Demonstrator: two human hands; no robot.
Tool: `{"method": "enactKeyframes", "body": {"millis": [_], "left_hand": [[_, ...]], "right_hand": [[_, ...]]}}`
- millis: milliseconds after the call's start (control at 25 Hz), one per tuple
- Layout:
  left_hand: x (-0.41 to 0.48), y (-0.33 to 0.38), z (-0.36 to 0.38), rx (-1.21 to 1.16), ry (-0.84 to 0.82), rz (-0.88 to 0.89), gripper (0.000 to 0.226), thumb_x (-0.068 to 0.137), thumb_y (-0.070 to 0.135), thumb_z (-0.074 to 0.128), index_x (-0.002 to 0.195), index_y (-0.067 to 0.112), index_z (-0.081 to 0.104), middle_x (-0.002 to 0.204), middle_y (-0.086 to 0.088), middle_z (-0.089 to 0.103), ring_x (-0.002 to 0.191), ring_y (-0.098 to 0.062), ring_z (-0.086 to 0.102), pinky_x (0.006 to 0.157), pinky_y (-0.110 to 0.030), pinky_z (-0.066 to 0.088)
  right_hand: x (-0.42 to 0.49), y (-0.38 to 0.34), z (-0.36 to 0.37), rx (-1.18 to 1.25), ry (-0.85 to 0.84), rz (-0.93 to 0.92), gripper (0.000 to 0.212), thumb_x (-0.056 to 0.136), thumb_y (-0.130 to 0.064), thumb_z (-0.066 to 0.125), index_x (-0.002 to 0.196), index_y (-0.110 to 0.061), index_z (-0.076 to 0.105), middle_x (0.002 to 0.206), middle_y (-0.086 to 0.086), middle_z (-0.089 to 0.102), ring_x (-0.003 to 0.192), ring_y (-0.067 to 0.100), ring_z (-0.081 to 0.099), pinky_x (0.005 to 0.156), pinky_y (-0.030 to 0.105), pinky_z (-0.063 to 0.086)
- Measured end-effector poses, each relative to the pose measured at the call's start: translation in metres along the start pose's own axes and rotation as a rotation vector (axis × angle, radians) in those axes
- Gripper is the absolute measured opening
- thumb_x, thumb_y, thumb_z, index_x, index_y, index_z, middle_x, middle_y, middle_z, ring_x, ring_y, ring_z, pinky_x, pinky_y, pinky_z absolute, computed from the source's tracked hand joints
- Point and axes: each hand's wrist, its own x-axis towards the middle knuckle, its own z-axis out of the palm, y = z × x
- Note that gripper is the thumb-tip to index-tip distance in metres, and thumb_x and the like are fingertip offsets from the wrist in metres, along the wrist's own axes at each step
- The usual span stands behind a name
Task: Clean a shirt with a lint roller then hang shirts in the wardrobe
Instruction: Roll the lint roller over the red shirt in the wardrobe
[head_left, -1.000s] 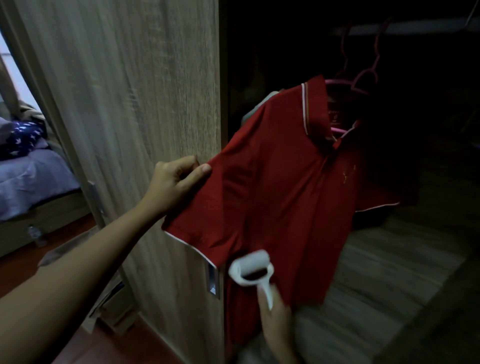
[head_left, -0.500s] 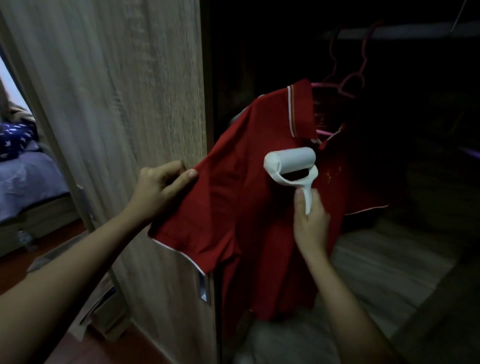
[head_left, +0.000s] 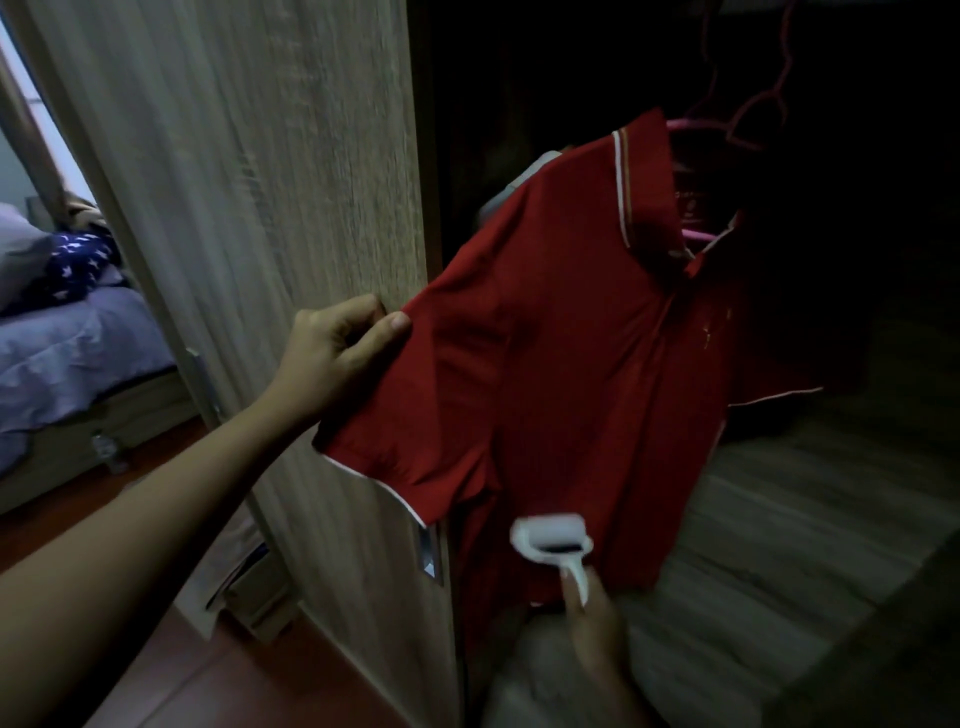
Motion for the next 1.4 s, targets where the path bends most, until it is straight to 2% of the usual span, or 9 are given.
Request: {"method": "enactKeyframes", "body": {"millis": [80,160,360,560,720,960,1080,1200,1400], "left_hand": [[-0.009,0.009,0.000,0.010,-0.022,0.003,0.036,0.086,0.051,0.048,0.059,0.029,0.041,0.058,0.009,0.049,0.047,0.000,0.038,0.048,-0.016,0.030],[-0.032,0.021,0.009,0.006,-0.005,0.025,0.040,0.086,0.056,0.048,0.060,0.026,0.042,0.055,0.014,0.048,0.046,0.003,0.039,0.046,-0.010,0.028],[-0.097,0.060,0.063,-0.101,0.013,-0.075,0.036,0.079,0.046,0.058,0.065,0.014,0.050,0.050,0.001,0.049,0.045,-0.010,0.045,0.044,-0.018,0.035],[-0.119,0.084,0.124,-0.204,-0.109,-0.038,0.026,0.082,0.040,0.059,0.073,0.020,0.045,0.062,0.005,0.050,0.046,-0.001,0.044,0.047,-0.013,0.036],[-0.133,0.102,0.146,-0.277,-0.258,0.003,0.033,0.082,0.046,0.058,0.077,0.015,0.048,0.060,0.013,0.051,0.053,0.004,0.050,0.051,-0.015,0.041],[-0.174,0.134,0.153,-0.303,-0.475,0.181,0.021,0.087,0.047,0.047,0.081,0.027,0.042,0.063,0.011,0.055,0.057,0.000,0.052,0.055,-0.021,0.043],[-0.212,0.164,0.153,-0.313,-0.639,0.284,0.038,0.090,0.047,0.039,0.108,0.019,0.058,0.098,-0.004,0.069,0.092,-0.014,0.065,0.080,-0.027,0.050],[-0.254,0.197,0.156,-0.330,-0.811,0.301,0.048,0.096,0.035,0.042,0.138,0.011,0.041,0.143,-0.009,0.047,0.129,-0.021,0.046,0.104,-0.026,0.034],[-0.351,0.261,0.164,-0.332,-1.104,0.415,0.058,0.098,0.034,0.040,0.146,0.007,0.023,0.156,-0.012,0.021,0.144,-0.023,0.020,0.116,-0.032,0.017]], "right_hand": [[-0.002,-0.043,-0.036,0.031,0.119,-0.146,0.046,0.085,-0.053,0.048,0.103,-0.013,0.064,0.083,0.021,0.071,0.081,0.034,0.068,0.066,0.029,0.041],[0.002,-0.076,-0.073,0.081,0.210,-0.277,0.015,0.093,-0.028,0.051,0.086,-0.017,0.058,0.062,0.005,0.063,0.060,0.014,0.063,0.058,0.029,0.040],[-0.014,-0.101,-0.153,0.133,0.289,-0.374,0.020,0.096,-0.030,0.043,0.084,-0.018,0.054,0.063,0.007,0.056,0.055,0.014,0.053,0.049,0.017,0.038],[-0.041,-0.081,-0.191,0.057,0.318,-0.338,0.019,0.094,-0.032,0.041,0.080,-0.028,0.053,0.071,-0.002,0.059,0.064,0.007,0.054,0.059,0.025,0.041],[-0.078,-0.057,-0.220,0.018,0.420,-0.240,0.021,0.094,-0.031,0.043,0.081,-0.020,0.056,0.067,0.002,0.060,0.066,0.017,0.059,0.061,0.033,0.044],[-0.182,-0.034,-0.234,-0.047,0.636,-0.129,0.028,0.093,-0.036,0.045,0.072,-0.018,0.047,0.061,0.001,0.056,0.059,0.013,0.057,0.056,0.027,0.040],[-0.254,-0.014,-0.218,-0.034,0.727,-0.064,0.032,0.091,-0.047,0.041,0.077,-0.020,0.050,0.065,-0.001,0.058,0.065,0.010,0.059,0.057,0.024,0.042],[-0.325,0.006,-0.201,-0.006,0.741,0.072,0.016,0.094,-0.035,0.043,0.087,-0.023,0.052,0.073,-0.010,0.059,0.069,0.003,0.056,0.060,0.022,0.041],[-0.459,0.060,-0.195,-0.095,0.901,0.342,0.023,0.093,-0.043,0.043,0.076,-0.029,0.049,0.064,-0.003,0.061,0.061,0.013,0.059,0.055,0.030,0.041]]}}
